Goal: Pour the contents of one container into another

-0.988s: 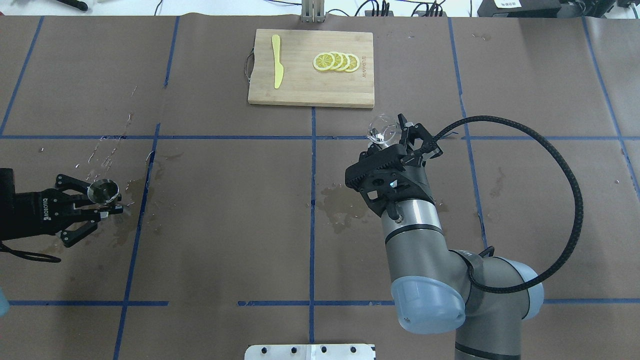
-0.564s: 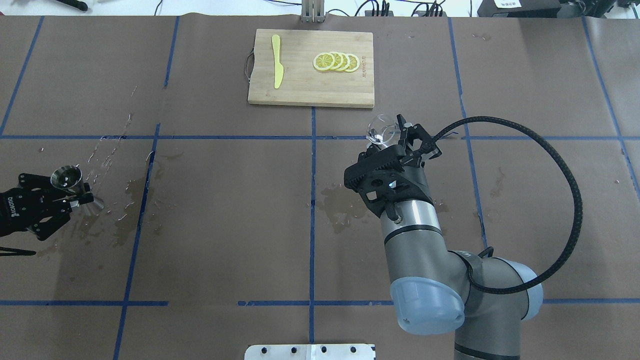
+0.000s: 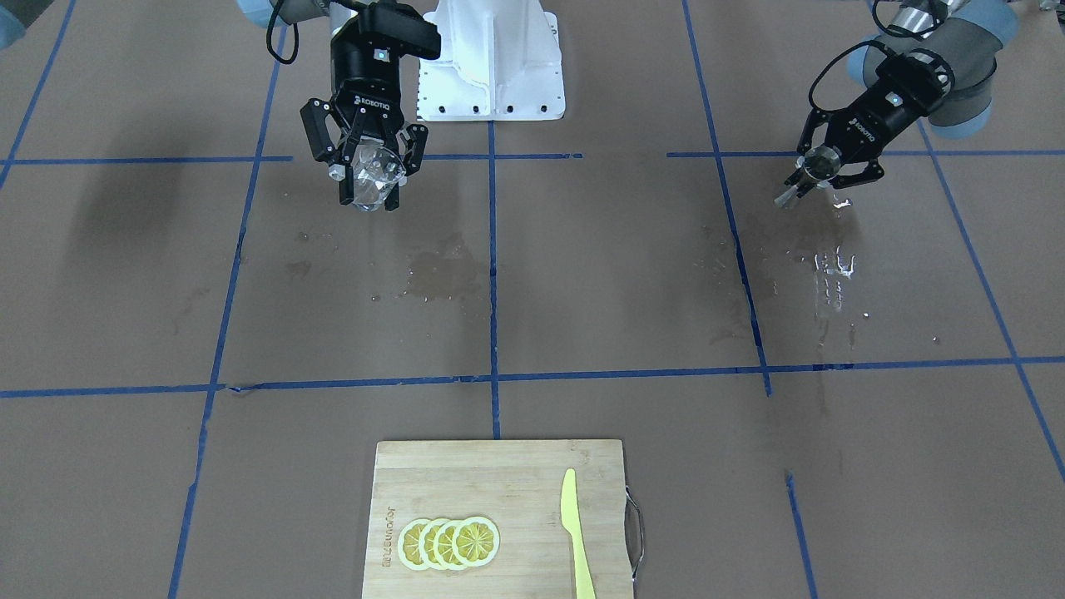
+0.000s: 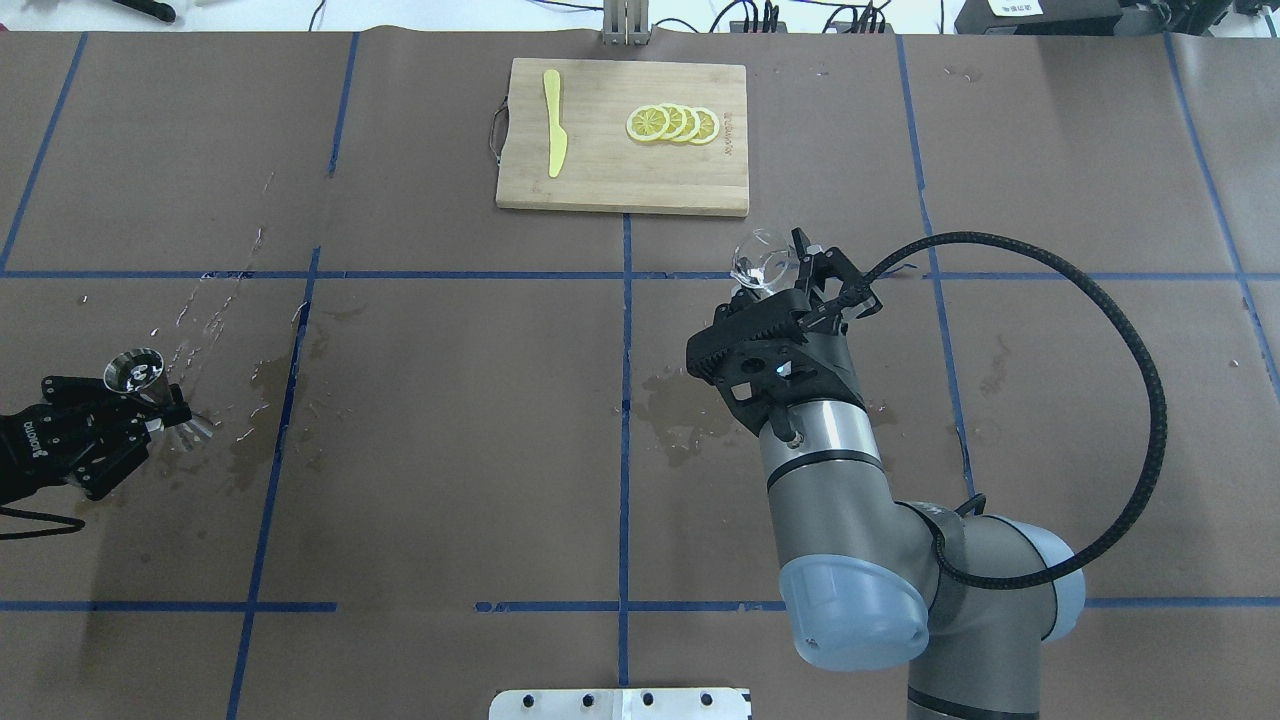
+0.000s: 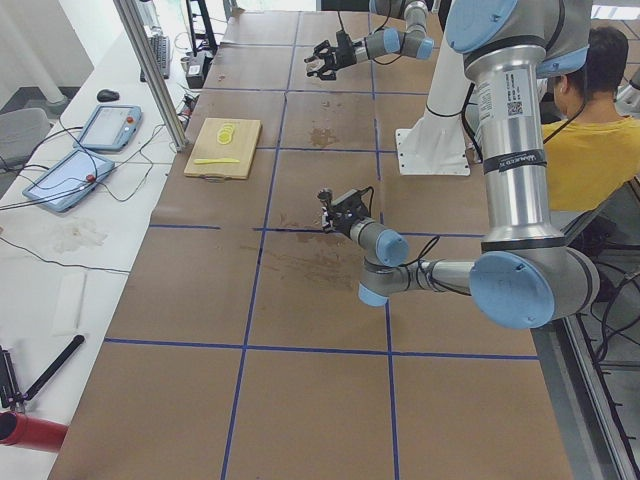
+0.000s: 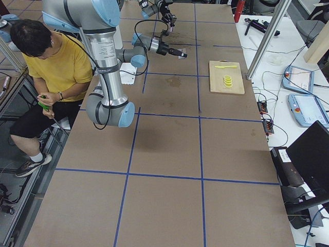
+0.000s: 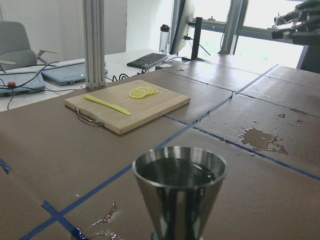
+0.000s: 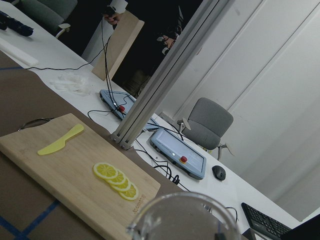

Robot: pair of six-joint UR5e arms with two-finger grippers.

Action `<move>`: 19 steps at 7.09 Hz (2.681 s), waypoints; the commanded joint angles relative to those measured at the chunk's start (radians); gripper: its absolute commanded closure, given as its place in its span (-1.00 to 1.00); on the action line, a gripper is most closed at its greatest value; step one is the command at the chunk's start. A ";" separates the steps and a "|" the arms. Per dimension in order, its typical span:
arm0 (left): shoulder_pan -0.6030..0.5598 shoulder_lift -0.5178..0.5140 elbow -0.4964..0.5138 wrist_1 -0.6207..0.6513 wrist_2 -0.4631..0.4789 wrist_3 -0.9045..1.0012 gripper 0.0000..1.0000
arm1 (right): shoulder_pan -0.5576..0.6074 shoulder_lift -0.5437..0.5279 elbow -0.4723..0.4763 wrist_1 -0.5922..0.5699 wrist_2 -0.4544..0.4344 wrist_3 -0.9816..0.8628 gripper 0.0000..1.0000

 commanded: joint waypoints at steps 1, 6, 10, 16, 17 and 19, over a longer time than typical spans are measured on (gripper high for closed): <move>0.088 0.022 0.012 -0.031 0.152 -0.017 1.00 | 0.000 0.002 0.000 0.000 0.000 -0.001 1.00; 0.298 0.020 0.055 -0.093 0.647 -0.011 1.00 | 0.001 0.003 0.002 0.000 0.000 0.001 1.00; 0.384 -0.019 0.072 -0.082 0.820 -0.007 1.00 | 0.001 0.003 0.004 0.000 0.000 0.001 1.00; 0.409 -0.096 0.135 -0.082 0.788 0.051 1.00 | 0.001 0.002 0.002 0.000 0.000 0.001 1.00; 0.409 -0.096 0.135 -0.082 0.762 0.056 1.00 | 0.001 0.002 0.002 0.000 0.000 0.001 1.00; 0.404 -0.095 0.137 -0.080 0.699 0.050 1.00 | 0.001 0.002 0.002 0.000 0.000 0.001 1.00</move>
